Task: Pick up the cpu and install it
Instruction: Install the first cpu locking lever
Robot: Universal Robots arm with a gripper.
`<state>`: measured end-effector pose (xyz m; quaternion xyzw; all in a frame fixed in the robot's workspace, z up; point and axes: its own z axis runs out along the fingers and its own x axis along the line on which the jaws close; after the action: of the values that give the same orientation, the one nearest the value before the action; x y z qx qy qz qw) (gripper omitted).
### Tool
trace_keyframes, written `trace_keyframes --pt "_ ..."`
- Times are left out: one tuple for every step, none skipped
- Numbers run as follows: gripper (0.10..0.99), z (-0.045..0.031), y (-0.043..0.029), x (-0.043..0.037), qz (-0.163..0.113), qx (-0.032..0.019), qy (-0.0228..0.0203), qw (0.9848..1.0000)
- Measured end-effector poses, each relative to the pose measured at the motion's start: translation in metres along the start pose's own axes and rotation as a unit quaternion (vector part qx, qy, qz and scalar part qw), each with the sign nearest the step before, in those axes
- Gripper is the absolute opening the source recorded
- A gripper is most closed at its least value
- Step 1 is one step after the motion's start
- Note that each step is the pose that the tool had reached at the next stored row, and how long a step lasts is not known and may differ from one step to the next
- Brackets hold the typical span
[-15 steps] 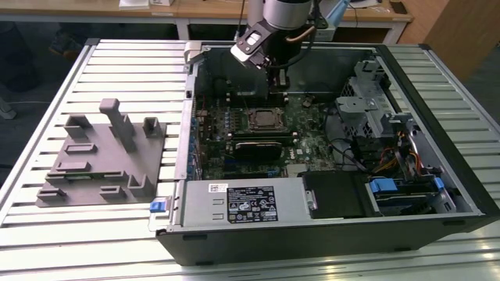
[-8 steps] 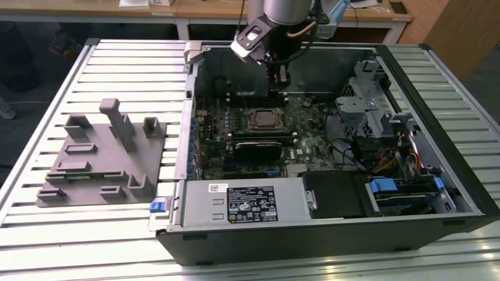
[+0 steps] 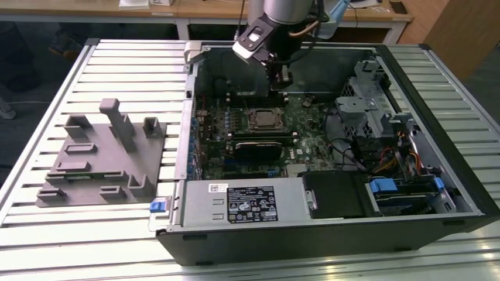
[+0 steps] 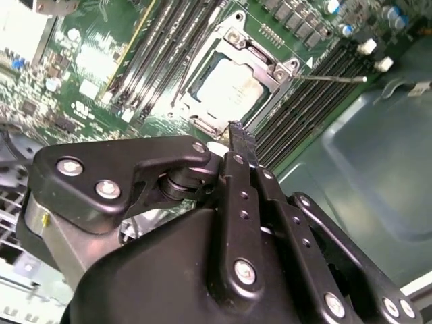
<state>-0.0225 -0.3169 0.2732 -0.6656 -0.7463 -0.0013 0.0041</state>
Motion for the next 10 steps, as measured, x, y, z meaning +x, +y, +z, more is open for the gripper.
trace_keyframes --pt "0.106 0.0 0.0 0.0 -0.009 0.0001 -0.0001 1.0" --pt "0.106 0.0001 0.0 0.0 -0.018 0.0002 -0.0001 0.9998" --pt "0.106 0.0001 0.0 0.0 -0.028 0.0002 -0.0001 0.9996" --pt "0.106 0.0002 0.0 0.0 -0.037 0.0003 -0.0002 0.9993" --pt "0.106 0.0003 0.0 0.0 -0.045 0.0004 -0.0002 0.999" --pt "0.106 0.0004 0.0 0.0 -0.055 0.0004 -0.0002 0.9985" --pt "0.106 0.0005 0.0 0.0 -0.064 0.0005 -0.0002 0.998" --pt "0.106 0.0006 0.0 0.0 -0.073 0.0005 -0.0002 0.9974" --pt "0.106 0.0007 0.0 0.0 -0.082 0.0006 -0.0002 0.9967" --pt "0.106 0.0007 0.0 0.0 -0.091 0.0007 -0.0003 0.9958"
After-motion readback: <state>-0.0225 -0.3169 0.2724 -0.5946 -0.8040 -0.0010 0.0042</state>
